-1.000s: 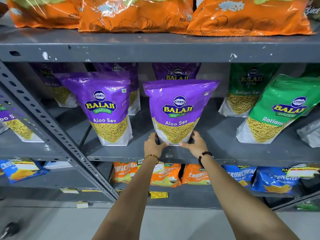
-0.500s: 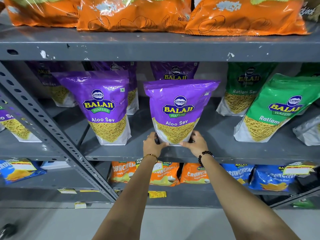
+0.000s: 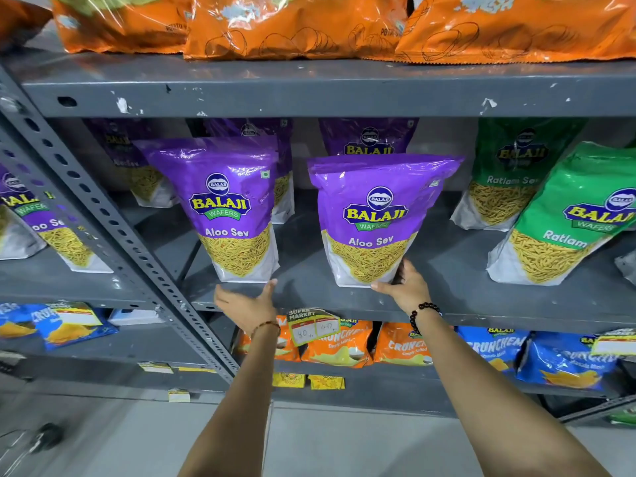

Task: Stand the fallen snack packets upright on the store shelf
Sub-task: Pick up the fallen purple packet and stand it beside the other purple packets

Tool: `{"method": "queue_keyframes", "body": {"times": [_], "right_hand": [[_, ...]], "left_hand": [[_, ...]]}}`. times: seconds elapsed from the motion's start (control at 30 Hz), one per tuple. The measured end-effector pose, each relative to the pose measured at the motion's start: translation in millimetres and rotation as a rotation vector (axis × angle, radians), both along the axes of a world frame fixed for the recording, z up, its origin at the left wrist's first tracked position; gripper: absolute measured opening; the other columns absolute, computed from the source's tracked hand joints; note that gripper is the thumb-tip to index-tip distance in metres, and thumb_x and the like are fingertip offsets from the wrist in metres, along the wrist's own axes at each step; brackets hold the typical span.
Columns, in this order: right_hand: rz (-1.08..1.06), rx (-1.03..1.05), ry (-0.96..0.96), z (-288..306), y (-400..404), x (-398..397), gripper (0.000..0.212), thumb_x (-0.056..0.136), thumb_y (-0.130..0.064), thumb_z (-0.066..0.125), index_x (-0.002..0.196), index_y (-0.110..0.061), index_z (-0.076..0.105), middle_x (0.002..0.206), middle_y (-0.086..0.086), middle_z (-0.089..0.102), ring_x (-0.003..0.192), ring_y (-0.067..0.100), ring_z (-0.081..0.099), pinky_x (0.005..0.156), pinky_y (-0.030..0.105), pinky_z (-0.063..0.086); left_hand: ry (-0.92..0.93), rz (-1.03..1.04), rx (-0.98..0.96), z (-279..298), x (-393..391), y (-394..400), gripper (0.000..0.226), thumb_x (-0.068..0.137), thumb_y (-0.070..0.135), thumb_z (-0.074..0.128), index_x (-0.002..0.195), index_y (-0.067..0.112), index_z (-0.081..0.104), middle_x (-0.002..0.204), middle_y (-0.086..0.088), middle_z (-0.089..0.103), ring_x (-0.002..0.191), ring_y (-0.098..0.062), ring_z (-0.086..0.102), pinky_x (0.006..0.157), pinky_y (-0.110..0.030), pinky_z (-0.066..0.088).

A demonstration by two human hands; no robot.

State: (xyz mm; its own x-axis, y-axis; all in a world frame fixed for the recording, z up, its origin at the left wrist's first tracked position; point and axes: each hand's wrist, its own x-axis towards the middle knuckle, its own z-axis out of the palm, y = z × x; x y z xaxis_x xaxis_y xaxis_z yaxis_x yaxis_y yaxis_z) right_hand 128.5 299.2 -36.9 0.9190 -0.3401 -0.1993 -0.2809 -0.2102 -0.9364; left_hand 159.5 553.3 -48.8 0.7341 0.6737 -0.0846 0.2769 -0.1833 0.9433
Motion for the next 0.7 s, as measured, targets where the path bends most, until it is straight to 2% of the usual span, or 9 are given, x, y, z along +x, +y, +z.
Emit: {"method": "queue_keyframes", "body": {"times": [0.07,0.13,0.2,0.43,0.7], "right_hand": [[-0.005,-0.010,0.005,-1.7,2.6,-0.5,0.075,0.063,-0.015,0.082,0.128,-0.018,0.045,0.126,0.006,0.060,0.116,0.026,0.056,0.101,0.045,0.046],[-0.003,-0.022,0.009,-2.7,4.2,-0.9,0.075,0.063,-0.016,0.082,0.128,-0.020,0.045,0.125,0.006,0.061,0.115,0.026,0.056,0.100,0.045,0.046],[-0.004,-0.026,0.005,-2.7,4.6,-0.5,0.075,0.063,-0.016,0.082,0.128,-0.019,0.045,0.125,0.006,0.061,0.115,0.026,0.056,0.100,0.045,0.046],[-0.001,-0.054,-0.009,-0.6,6.2,-2.4,0.074,0.065,-0.015,0.081,0.129,-0.021,0.045,0.125,0.004,0.061,0.115,0.025,0.055,0.099,0.041,0.046],[0.009,-0.080,0.001,2.8,6.2,-2.9,0.074,0.066,-0.017,0.080,0.130,-0.022,0.043,0.127,0.004,0.060,0.117,0.025,0.054,0.099,0.040,0.045]], "left_hand": [[0.077,-0.051,0.065,-0.1,11.3,18.3,0.125,0.055,0.033,0.088,0.145,-0.004,0.009,0.155,-0.022,0.017,0.145,-0.035,0.012,0.120,-0.044,0.016],[0.152,-0.088,0.167,-1.2,19.4,27.2,0.132,0.052,0.043,0.086,0.146,-0.004,0.005,0.157,-0.020,0.013,0.146,-0.035,0.005,0.120,-0.049,0.006],[0.206,-0.099,0.190,-0.2,26.5,30.2,0.134,0.051,0.049,0.085,0.146,0.000,0.004,0.158,-0.017,0.013,0.147,-0.035,0.002,0.117,-0.055,0.002],[0.208,-0.130,0.207,-4.2,35.1,30.9,0.127,0.047,0.047,0.087,0.144,0.006,0.016,0.151,-0.020,0.032,0.145,-0.042,-0.002,0.113,-0.062,-0.002],[0.207,-0.141,0.221,-4.2,35.8,31.5,0.108,0.051,0.041,0.087,0.135,0.008,0.028,0.148,-0.018,0.036,0.144,-0.044,0.001,0.113,-0.063,0.002]]}}
